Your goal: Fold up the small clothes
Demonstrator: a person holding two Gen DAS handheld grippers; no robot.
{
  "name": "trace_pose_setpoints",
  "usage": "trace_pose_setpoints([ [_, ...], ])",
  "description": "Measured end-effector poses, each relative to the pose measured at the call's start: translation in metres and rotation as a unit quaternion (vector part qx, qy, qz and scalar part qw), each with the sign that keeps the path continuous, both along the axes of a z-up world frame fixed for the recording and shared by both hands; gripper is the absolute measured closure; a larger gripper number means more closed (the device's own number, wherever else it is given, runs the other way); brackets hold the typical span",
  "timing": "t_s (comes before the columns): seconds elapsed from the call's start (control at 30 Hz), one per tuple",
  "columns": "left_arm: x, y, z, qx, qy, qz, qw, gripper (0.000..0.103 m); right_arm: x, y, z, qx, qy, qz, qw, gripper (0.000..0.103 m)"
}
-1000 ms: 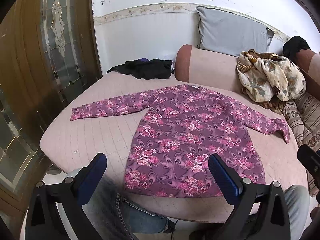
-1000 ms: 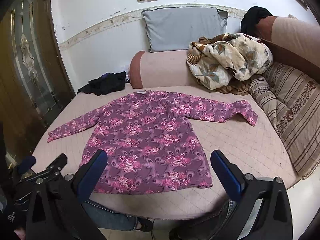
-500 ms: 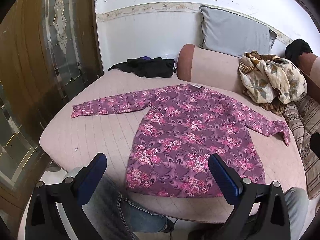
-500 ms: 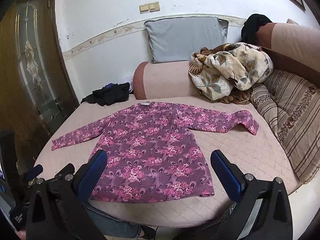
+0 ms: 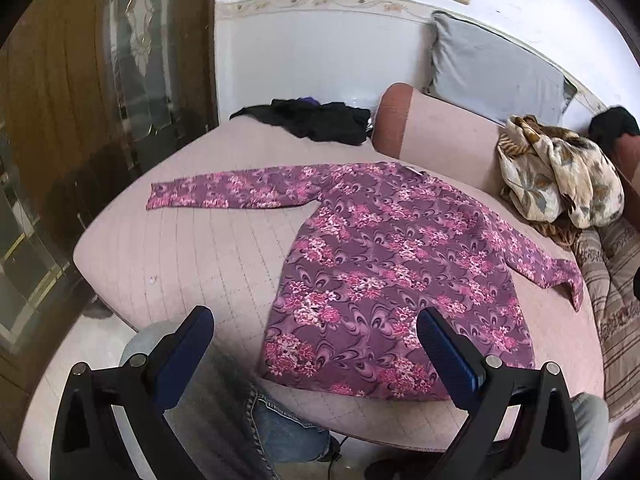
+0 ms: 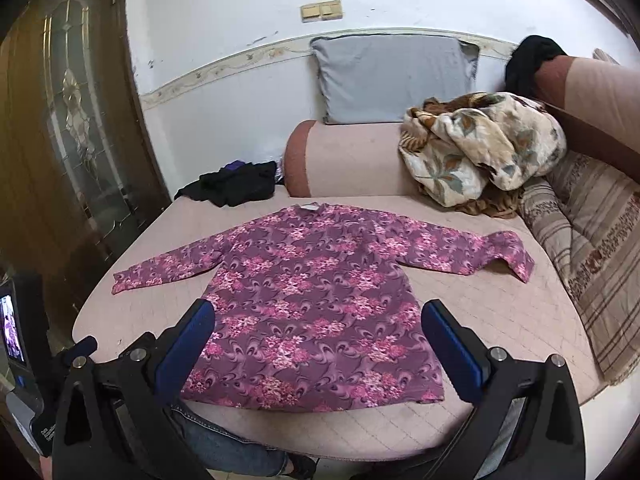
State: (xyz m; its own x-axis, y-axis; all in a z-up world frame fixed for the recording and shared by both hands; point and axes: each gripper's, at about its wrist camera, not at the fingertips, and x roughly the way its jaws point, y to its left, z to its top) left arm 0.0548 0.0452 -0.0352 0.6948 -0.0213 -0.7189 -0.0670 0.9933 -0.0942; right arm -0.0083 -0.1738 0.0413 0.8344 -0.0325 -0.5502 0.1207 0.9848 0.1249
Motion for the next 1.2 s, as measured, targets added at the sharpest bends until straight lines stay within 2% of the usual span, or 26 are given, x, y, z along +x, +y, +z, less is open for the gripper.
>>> trace_pose_setpoints([
  [0.13,0.024,0.025,-0.01,-0.029,0.022,0.025,0.999,0.0,0.026,0.015,-0.006,-0.001,0.025,0.024,0.999,0.0],
  [0.2,0.047,0.042,-0.017,-0.059,0.045,0.043,0.9963,0.0,0.042,0.024,-0.01,0.002,0.035,0.034,0.999,0.0],
  [0.37,0.081,0.072,-0.026,-0.067,0.042,0.104,0.9914,0.0,0.085,0.044,-0.023,-0.013,0.063,0.042,0.997,0.0],
  [0.57,0.112,0.093,-0.024,-0.052,0.006,0.105,0.993,0.0,0.128,0.06,-0.031,-0.022,0.074,0.052,0.996,0.0],
  [0.67,0.134,0.11,-0.03,-0.07,0.014,0.097,0.9927,0.0,0.152,0.071,-0.037,-0.022,0.079,0.065,0.995,0.001],
  [0.77,0.168,0.135,-0.046,-0.12,0.042,0.092,0.9877,0.0,0.182,0.087,-0.046,-0.015,0.09,0.093,0.992,0.005],
  [0.83,0.195,0.158,-0.062,-0.152,0.058,0.109,0.9807,0.0,0.209,0.097,-0.053,-0.001,0.101,0.116,0.988,0.008],
  [0.9,0.222,0.188,-0.08,-0.191,0.079,0.146,0.9675,0.001,0.234,0.104,-0.06,0.016,0.115,0.129,0.985,0.015],
  [0.93,0.233,0.206,-0.09,-0.219,0.083,0.169,0.9574,0.001,0.245,0.109,-0.062,0.026,0.121,0.136,0.983,0.016],
  [0.97,0.246,0.23,-0.104,-0.258,0.089,0.201,0.9408,0.001,0.255,0.112,-0.065,0.033,0.125,0.141,0.982,0.017],
  [1.0,0.256,0.248,-0.116,-0.282,0.096,0.224,0.9282,0.002,0.266,0.117,-0.069,0.037,0.128,0.146,0.98,0.019],
  [1.03,0.261,0.258,-0.123,-0.293,0.102,0.237,0.9206,0.005,0.272,0.122,-0.071,0.036,0.129,0.15,0.98,0.019],
  [1.07,0.27,0.278,-0.135,-0.313,0.103,0.267,0.9057,0.007,0.277,0.127,-0.073,0.037,0.129,0.155,0.979,0.019],
  [1.1,0.277,0.29,-0.142,-0.315,0.101,0.283,0.9001,0.01,0.283,0.132,-0.078,0.038,0.13,0.161,0.978,0.019],
  [1.2,0.303,0.303,-0.158,-0.301,0.121,0.299,0.8974,0.018,0.301,0.145,-0.091,0.036,0.135,0.175,0.975,0.024],
])
